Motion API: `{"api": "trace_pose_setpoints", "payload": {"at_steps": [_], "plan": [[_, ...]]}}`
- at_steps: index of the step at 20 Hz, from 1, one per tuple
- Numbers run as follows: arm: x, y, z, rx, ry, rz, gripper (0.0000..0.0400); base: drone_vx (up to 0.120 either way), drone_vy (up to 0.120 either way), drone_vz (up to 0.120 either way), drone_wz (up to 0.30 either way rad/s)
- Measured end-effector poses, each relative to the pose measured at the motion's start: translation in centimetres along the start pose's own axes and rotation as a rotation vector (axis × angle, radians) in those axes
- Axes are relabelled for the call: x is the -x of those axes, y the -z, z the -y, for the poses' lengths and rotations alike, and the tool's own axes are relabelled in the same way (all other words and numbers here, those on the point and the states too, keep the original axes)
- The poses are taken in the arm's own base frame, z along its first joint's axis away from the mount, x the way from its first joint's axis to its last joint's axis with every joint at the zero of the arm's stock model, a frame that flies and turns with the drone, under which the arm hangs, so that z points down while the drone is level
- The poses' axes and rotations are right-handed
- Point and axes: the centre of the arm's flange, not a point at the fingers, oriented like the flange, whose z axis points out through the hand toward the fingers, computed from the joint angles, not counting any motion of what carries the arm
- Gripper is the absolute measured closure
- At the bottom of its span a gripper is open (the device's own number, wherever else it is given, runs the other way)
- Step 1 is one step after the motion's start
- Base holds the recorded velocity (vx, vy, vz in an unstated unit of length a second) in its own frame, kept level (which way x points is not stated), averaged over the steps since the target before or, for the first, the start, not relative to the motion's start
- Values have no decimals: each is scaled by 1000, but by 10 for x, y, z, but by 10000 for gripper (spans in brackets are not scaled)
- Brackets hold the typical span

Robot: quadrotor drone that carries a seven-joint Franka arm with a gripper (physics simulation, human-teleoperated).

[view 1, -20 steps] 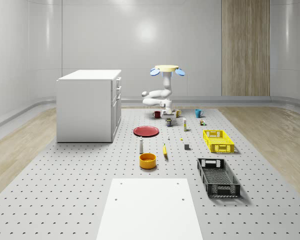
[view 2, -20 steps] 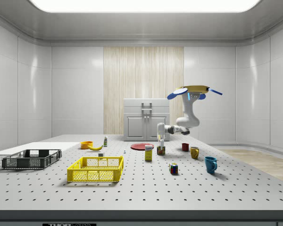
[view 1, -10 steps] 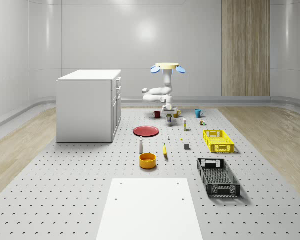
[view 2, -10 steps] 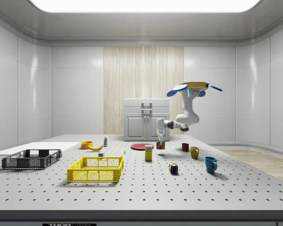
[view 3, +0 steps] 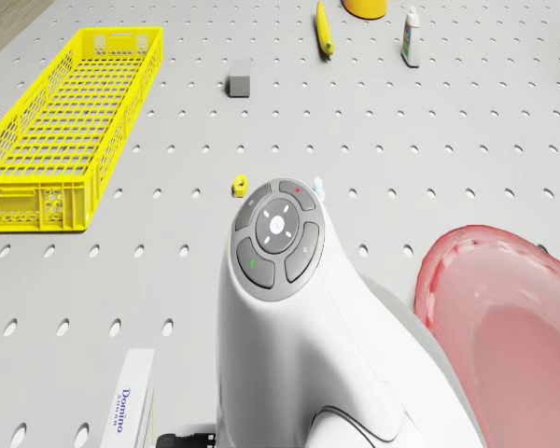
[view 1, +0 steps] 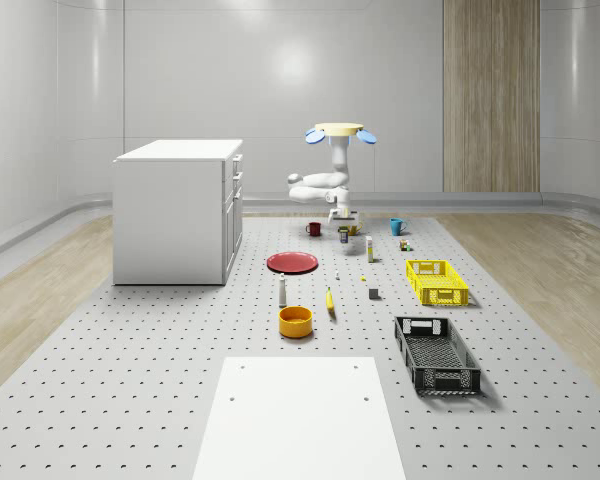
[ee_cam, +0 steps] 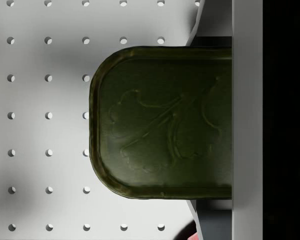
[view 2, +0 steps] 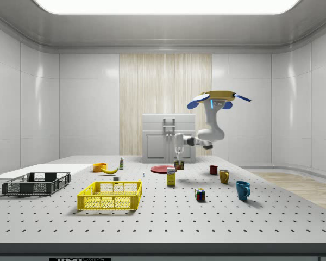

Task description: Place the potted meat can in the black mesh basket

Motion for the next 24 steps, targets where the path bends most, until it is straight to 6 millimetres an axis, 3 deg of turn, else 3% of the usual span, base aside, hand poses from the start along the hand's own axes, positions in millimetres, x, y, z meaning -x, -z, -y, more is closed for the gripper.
{"api": "trace_pose_setpoints", "payload": {"at_steps": [7, 13, 18, 24], "plan": [[0, 0, 0, 0, 0, 0, 112, 120, 57, 0, 0], [0, 0, 0, 0, 0, 0, 112, 120, 0, 0, 0], [0, 0, 0, 0, 0, 0, 112, 120, 0, 120, 0], [0, 0, 0, 0, 0, 0, 112, 120, 93, 73, 0]]}}
